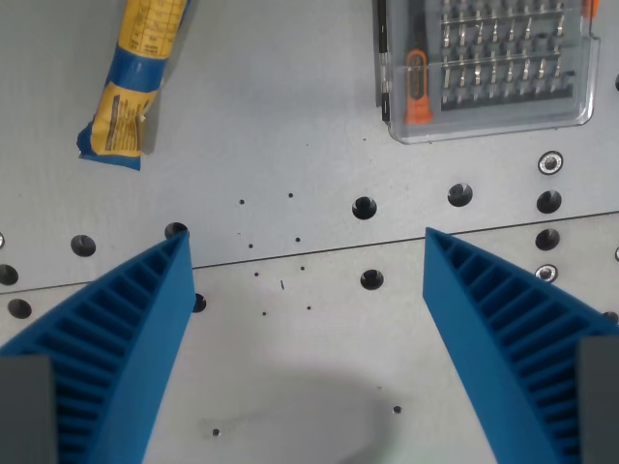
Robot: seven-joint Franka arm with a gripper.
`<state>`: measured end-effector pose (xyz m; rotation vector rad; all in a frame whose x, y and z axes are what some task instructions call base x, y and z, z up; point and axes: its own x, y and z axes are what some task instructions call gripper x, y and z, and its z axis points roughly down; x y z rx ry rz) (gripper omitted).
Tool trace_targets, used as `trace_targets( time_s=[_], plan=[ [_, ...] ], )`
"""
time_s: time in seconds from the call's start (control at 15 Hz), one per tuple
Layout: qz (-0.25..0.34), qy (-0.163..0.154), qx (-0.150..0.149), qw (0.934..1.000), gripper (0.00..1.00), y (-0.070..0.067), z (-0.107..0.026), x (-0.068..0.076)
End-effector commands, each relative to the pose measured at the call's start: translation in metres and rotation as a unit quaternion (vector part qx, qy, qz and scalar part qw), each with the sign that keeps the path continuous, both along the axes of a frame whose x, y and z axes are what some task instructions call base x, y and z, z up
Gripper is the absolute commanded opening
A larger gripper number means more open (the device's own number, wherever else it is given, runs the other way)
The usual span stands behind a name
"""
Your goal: Move above the blue bag
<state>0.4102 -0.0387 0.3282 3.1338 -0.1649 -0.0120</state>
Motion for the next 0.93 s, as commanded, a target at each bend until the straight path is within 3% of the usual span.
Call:
trace_targets(
  time_s=[0.07,0.53,0.93],
  plan=[
    [0.0,-0.003,0.0,1.0,1.0,0.0,0.002,0.0],
    [-0.009,-0.003,0.0,1.0,1.0,0.001,0.0,0.0],
    [-0.038,-0.011,-0.002,0.9992,1.0,0.006,-0.009,0.004]
  ],
)
